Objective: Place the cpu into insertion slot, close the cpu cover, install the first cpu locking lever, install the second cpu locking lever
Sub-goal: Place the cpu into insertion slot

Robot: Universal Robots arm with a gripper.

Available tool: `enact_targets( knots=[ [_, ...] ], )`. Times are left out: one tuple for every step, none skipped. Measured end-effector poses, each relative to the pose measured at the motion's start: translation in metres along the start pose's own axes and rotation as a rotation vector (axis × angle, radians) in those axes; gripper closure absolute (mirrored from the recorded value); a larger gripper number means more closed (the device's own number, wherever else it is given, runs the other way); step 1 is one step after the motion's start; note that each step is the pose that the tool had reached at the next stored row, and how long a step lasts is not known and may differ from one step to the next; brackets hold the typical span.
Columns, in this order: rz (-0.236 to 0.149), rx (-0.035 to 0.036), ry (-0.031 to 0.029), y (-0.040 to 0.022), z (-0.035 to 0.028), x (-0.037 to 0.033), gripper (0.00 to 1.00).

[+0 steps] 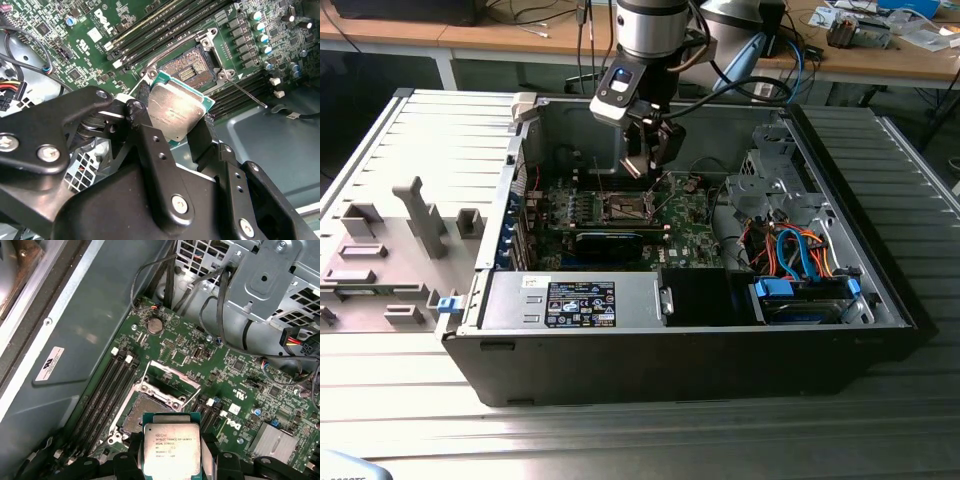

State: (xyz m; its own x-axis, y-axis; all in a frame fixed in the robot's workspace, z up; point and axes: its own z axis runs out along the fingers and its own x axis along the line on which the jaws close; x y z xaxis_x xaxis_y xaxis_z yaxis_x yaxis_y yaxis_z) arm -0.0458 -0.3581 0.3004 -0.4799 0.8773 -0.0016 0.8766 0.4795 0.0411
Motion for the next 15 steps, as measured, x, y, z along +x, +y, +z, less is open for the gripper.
enact_targets(
  knots=[
    [0.003, -0.0001, -0.0001, 0.0000, 0.0001, 0.0000, 0.45],
    [0.009, 0.0000, -0.0004, 0.0000, 0.0002, 0.0000, 0.45],
    [0.012, 0.0000, -0.0005, 0.0000, 0.0003, 0.0000, 0.45],
    [0.016, 0.0000, -0.0006, 0.0000, 0.0003, 0.0000, 0.45],
    [0.021, 0.0000, -0.0009, 0.0000, 0.0004, 0.0000, 0.45],
    [0.024, 0.0000, -0.0010, 0.0000, 0.0004, 0.0000, 0.45],
    [0.027, 0.0000, -0.0011, 0.0000, 0.0005, 0.0000, 0.45],
    [0.031, 0.0000, -0.0013, 0.0000, 0.0006, 0.0000, 0.45],
    [0.034, 0.0001, -0.0014, 0.0000, 0.0006, 0.0000, 0.45],
    [0.037, 0.0001, -0.0015, 0.0000, 0.0006, 0.0000, 0.45],
    [0.040, 0.0001, -0.0017, 0.0000, 0.0007, 0.0000, 0.45],
    [0.042, 0.0001, -0.0018, 0.0000, 0.0007, 0.0000, 0.45],
    [0.045, 0.0000, -0.0018, 0.0000, 0.0008, 0.0000, 0.45],
    [0.048, 0.0001, -0.0020, 0.0000, 0.0008, 0.0000, 0.45],
    [0.053, 0.0001, -0.0022, 0.0000, 0.0009, 0.0000, 0.45]
  ],
)
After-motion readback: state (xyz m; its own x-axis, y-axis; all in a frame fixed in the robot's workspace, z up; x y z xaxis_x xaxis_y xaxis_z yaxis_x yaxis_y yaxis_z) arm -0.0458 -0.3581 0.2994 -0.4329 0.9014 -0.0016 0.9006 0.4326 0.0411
